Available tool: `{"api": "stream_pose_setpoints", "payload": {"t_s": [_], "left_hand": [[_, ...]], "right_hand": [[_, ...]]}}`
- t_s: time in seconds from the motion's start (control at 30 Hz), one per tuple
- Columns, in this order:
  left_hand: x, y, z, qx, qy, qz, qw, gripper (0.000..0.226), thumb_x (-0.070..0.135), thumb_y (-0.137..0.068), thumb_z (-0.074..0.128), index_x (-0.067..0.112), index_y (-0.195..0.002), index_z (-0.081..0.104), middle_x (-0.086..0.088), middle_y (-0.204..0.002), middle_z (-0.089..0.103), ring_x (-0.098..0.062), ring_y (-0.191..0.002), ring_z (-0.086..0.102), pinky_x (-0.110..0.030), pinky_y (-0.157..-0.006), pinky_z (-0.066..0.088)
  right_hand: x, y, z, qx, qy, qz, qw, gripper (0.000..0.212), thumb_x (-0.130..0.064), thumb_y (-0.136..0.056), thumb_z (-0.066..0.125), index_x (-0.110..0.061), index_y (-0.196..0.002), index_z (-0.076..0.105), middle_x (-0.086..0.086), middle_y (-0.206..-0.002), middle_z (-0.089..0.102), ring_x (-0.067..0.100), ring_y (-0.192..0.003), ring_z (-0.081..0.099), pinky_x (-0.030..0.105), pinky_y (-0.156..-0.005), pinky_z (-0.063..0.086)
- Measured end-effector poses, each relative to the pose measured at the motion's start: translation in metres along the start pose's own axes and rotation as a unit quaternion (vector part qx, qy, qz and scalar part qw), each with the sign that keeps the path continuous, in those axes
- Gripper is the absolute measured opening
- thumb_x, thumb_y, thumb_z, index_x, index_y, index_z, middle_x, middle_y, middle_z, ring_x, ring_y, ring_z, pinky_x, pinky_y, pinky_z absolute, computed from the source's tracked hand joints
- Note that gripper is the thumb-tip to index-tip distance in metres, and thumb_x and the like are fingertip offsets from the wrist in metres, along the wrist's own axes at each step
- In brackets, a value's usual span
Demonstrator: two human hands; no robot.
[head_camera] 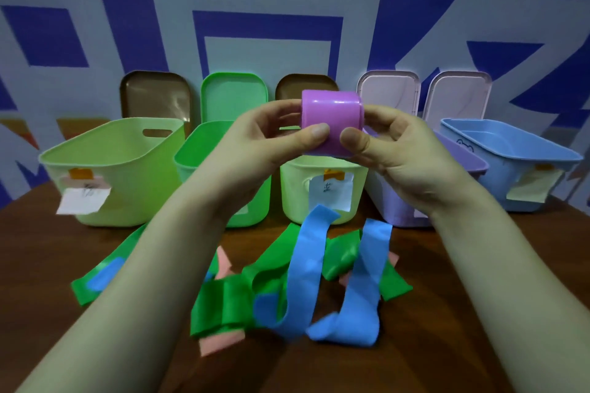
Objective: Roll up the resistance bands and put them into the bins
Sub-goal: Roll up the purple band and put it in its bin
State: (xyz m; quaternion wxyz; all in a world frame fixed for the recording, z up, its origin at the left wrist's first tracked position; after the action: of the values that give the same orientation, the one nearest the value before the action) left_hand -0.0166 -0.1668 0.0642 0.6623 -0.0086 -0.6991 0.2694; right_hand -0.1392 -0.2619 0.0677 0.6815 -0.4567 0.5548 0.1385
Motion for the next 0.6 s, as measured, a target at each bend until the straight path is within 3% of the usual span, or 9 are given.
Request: {"api": "stream_pose_setpoints", "payload": {"t_s": [0.2,0.33,0.6], "left_hand": [[0.011,-0.075,-0.012,0.001,0.025,-0.030,0.999,0.050,0.016,-0.073,0.069,0.004,-0.121,0.060,-0.009,-0.111,0.070,-0.019,-0.102,0.067,-0.031,-0.094,0.052],[0.051,-0.118,-0.024,-0.001,0.040,-0.063,0.997,0.054,0.016,-0.074,0.076,0.003,-0.124,0.058,-0.010,-0.114,0.068,-0.021,-0.103,0.067,-0.031,-0.088,0.055],[0.170,-0.187,-0.039,0.003,0.015,-0.073,0.997,0.055,0.026,-0.069,0.071,0.009,-0.121,0.062,-0.008,-0.115,0.068,-0.019,-0.106,0.066,-0.032,-0.091,0.054]], "right_hand": [[-0.013,-0.074,-0.021,0.007,0.037,0.039,0.999,0.037,-0.024,-0.061,0.074,-0.021,-0.097,0.069,0.005,-0.102,0.072,0.025,-0.100,0.067,0.039,-0.091,0.054],[-0.047,-0.122,-0.024,0.014,0.033,0.064,0.997,0.033,-0.020,-0.063,0.071,-0.021,-0.096,0.068,-0.004,-0.089,0.074,0.016,-0.088,0.068,0.039,-0.087,0.056],[-0.154,-0.203,-0.026,0.028,0.044,0.082,0.995,0.041,-0.029,-0.065,0.073,-0.019,-0.104,0.068,0.006,-0.105,0.071,0.025,-0.102,0.067,0.045,-0.090,0.055]]}}
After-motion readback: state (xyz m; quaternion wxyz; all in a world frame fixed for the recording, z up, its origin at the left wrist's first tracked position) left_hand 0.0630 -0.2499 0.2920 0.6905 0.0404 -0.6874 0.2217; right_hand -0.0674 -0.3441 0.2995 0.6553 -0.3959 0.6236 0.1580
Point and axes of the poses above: each hand's wrist, its own y-axis away from the middle knuckle, its own z-axis out of the palm, x = y × z, the point moved 6 cm from there along -y, towards the middle knuckle
